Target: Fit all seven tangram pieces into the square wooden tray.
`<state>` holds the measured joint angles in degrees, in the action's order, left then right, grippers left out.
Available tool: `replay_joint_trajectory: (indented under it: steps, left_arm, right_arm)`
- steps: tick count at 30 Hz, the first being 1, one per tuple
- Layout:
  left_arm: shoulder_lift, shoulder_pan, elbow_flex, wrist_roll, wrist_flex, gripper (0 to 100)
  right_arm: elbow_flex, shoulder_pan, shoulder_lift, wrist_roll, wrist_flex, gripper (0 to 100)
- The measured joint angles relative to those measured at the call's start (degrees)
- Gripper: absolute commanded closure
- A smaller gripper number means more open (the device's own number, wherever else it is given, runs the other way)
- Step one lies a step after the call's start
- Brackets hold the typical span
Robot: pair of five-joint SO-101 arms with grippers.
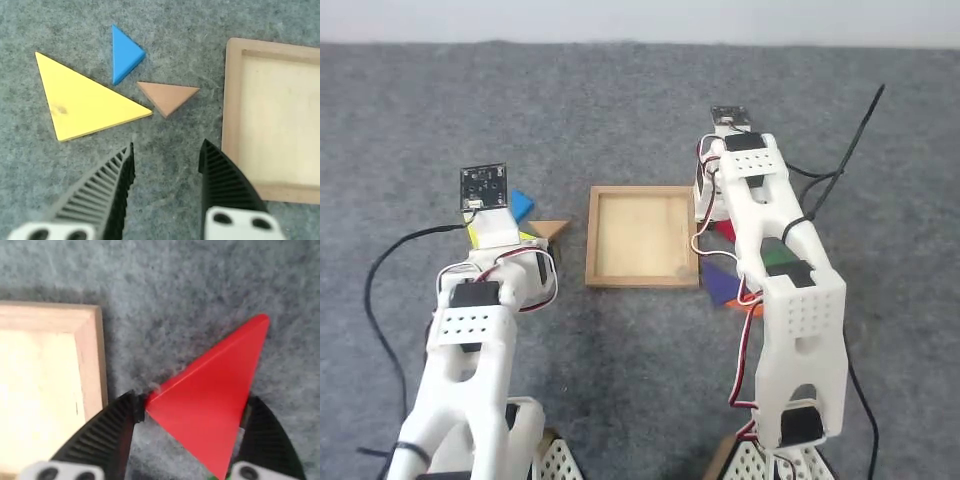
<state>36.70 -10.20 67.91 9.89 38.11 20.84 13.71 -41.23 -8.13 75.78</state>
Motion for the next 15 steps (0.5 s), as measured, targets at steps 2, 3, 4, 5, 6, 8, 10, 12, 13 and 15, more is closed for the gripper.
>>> replay_joint_trajectory:
  steps: [2,3,4,5,6,8,10,12,13,15]
  left_arm:
    - [0.00,0.00,0.00,0.00,0.00,79]
    - [0.00,0.00,0.00,0.00,0.00,79]
    - [0.00,0.00,0.00,0.00,0.00,79]
    - [0.00,0.00,0.00,0.00,0.00,79]
    - [0.00,0.00,0.00,0.00,0.00,79]
    - [0.00,0.00,0.00,0.00,0.00,79]
    - [0.00,0.00,0.00,0.00,0.00,79]
    - [0.00,0.00,0.00,0.00,0.00,79]
    - [0.00,0.00,0.00,0.00,0.00,79]
    - [0.00,0.00,0.00,0.00,0.00,79]
  right_arm:
    - [0.00,0.00,0.00,0.00,0.00,72.5]
    - [0.00,0.00,0.00,0.00,0.00,72.5]
    - [0.00,0.00,0.00,0.00,0.00,72.5]
    - [0.00,0.00,0.00,0.00,0.00,72.5]
    - [0.00,0.00,0.00,0.00,0.00,72.5]
    - [0.00,0.00,0.00,0.00,0.00,72.5]
    - [0.00,0.00,0.00,0.00,0.00,72.7]
    - [0.00,0.00,0.00,0.00,0.00,75.9]
    - [0.09,0.00,0.00,0.00,0.00,78.2]
    - [0.09,0.00,0.00,0.00,0.44,80.5]
